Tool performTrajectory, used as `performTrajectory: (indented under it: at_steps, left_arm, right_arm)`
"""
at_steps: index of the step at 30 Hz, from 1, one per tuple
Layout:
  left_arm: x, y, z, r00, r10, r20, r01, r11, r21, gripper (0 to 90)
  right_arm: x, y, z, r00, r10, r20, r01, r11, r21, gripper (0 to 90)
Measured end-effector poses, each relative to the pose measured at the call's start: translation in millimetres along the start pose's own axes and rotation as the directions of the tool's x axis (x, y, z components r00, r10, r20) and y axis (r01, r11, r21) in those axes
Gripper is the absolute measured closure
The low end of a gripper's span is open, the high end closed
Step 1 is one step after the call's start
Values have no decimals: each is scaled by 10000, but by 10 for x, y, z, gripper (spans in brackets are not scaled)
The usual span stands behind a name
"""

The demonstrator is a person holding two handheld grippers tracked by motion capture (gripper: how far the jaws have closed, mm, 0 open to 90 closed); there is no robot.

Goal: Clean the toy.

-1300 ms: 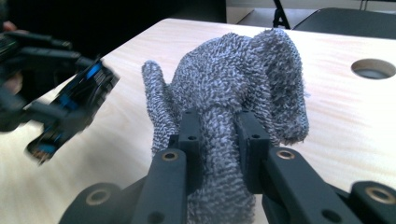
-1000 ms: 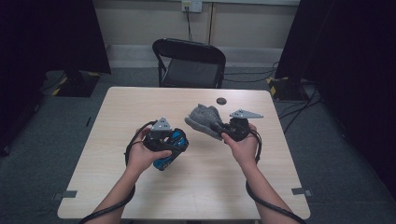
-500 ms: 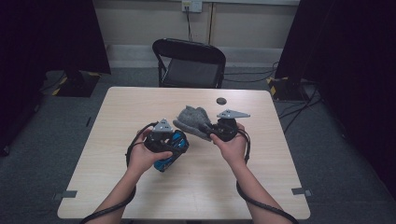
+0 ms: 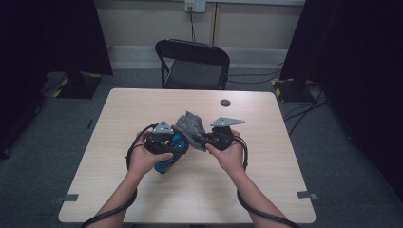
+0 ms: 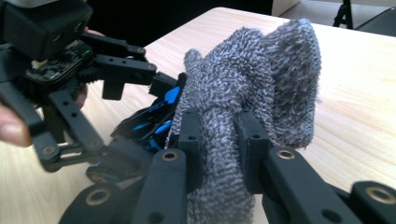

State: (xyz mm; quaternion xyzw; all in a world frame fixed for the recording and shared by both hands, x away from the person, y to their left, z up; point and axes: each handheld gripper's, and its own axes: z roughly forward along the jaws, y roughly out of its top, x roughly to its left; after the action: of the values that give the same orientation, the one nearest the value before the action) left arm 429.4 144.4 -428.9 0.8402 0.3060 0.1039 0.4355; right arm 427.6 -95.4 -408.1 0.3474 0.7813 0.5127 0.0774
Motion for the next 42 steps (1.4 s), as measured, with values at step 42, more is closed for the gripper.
performTrajectory:
  at_steps: [42]
  left_arm:
    - [221,-90,-121,9960,-535,-716,529,9985,-104,256]
  right_arm:
    - [-53,-372,-431,9950,-121,-989,117,9999,-45,751]
